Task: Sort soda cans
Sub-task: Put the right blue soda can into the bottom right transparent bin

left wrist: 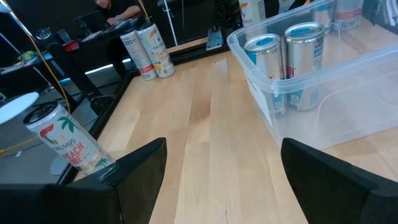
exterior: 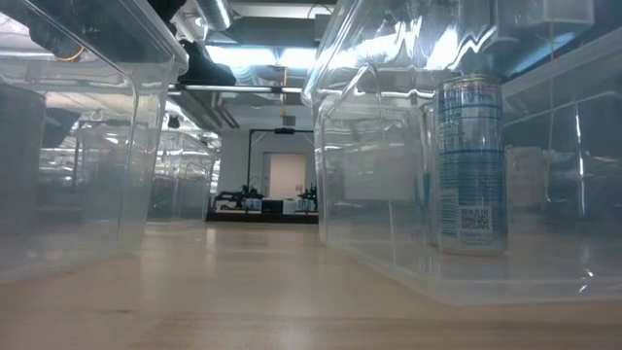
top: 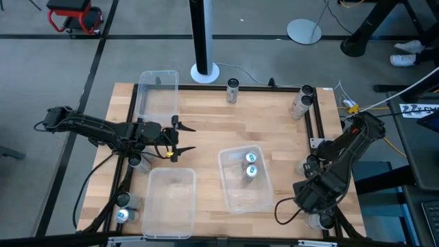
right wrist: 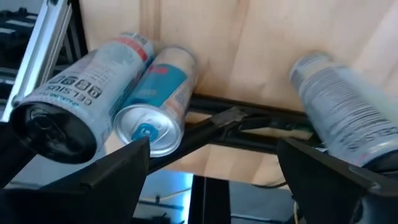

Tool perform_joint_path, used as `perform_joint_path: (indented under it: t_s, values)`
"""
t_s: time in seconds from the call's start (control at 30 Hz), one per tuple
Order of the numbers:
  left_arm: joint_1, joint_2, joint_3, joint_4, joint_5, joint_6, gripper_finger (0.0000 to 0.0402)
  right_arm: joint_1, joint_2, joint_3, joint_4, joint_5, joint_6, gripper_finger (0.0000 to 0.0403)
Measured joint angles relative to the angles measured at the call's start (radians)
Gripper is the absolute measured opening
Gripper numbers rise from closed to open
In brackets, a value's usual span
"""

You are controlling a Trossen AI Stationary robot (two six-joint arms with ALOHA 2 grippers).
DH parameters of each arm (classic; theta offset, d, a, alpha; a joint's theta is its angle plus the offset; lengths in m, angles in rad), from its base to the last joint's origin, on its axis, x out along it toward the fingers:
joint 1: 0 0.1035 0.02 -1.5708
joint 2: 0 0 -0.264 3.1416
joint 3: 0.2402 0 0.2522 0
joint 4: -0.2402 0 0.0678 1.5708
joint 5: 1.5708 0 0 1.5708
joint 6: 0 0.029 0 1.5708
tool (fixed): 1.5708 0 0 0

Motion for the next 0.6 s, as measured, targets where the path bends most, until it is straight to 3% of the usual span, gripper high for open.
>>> perform_joint_path:
  t_s: [0.13,0.6]
  values:
    - [0.0,0.0,0.0,0.0,0.0,-0.001,0.0306,0.0,0.0,-0.013,0.007,-0.059,0.052,0.0351]
    - [0.0,0.0,0.0,0.0,0.0,0.008,0.0306,-0.001,0.0,-0.013,0.09,-0.1,0.368,0.0351]
